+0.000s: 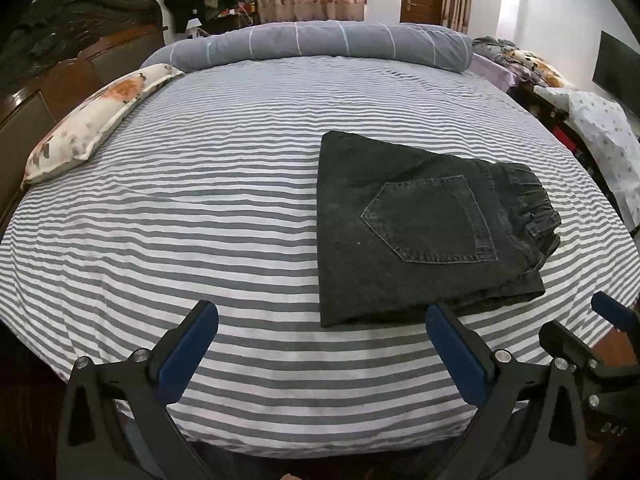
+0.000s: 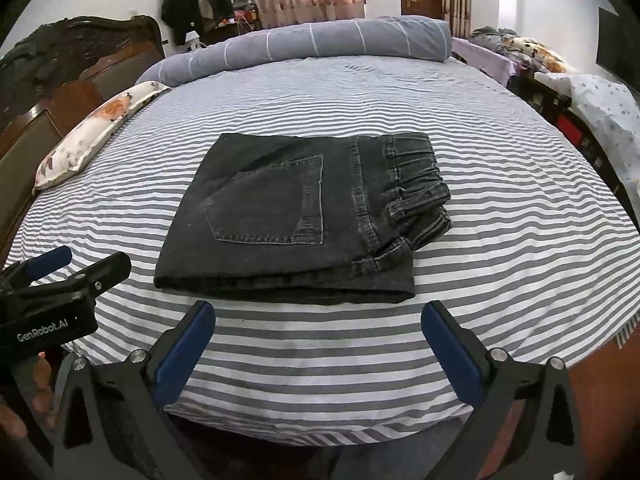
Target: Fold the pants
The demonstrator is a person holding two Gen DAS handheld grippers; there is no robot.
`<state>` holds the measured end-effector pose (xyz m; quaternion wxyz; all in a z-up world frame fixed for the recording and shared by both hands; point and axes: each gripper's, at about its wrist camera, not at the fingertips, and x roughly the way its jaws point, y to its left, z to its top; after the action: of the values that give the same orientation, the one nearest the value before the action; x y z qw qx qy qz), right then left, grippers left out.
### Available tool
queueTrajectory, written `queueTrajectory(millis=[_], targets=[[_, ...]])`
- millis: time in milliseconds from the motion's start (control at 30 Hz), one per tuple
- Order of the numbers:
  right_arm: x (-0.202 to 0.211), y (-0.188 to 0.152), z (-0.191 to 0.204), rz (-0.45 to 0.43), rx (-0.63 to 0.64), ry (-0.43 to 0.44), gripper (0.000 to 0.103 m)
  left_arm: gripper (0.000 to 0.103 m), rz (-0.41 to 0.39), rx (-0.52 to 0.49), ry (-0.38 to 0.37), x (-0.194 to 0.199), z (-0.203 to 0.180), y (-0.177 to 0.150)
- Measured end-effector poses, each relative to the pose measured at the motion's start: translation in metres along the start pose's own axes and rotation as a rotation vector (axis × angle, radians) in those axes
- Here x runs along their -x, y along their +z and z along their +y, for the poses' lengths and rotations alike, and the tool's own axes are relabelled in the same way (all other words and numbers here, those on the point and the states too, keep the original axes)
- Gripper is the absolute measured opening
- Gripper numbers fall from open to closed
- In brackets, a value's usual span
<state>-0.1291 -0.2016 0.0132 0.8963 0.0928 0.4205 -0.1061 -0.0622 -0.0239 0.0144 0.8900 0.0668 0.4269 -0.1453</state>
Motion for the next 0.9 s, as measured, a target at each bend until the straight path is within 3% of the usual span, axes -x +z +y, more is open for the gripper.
queueTrajectory(millis=[267,400,633,900], targets=[[-0.003,-0.001,-0.014,0.020,-0.046,0.100,0.102,0.103,0.020,0.017,-0.027,-0.007,0.004,-0.001],[-0.018,0.002,-0.032,0.065,-0.074,0.172,0.103,0.103,0.051,0.038,-0.090,-0.021,0.008,0.002],[-0.054,0.013,-0.093,0.097,-0.280,0.288,0.103,0.102,0.095,0.124,-0.130,-0.058,0.026,0.016],[-0.105,0.023,-0.143,0.129,-0.435,0.440,0.099,0.099,0.128,0.286,-0.344,-0.112,0.060,0.047]])
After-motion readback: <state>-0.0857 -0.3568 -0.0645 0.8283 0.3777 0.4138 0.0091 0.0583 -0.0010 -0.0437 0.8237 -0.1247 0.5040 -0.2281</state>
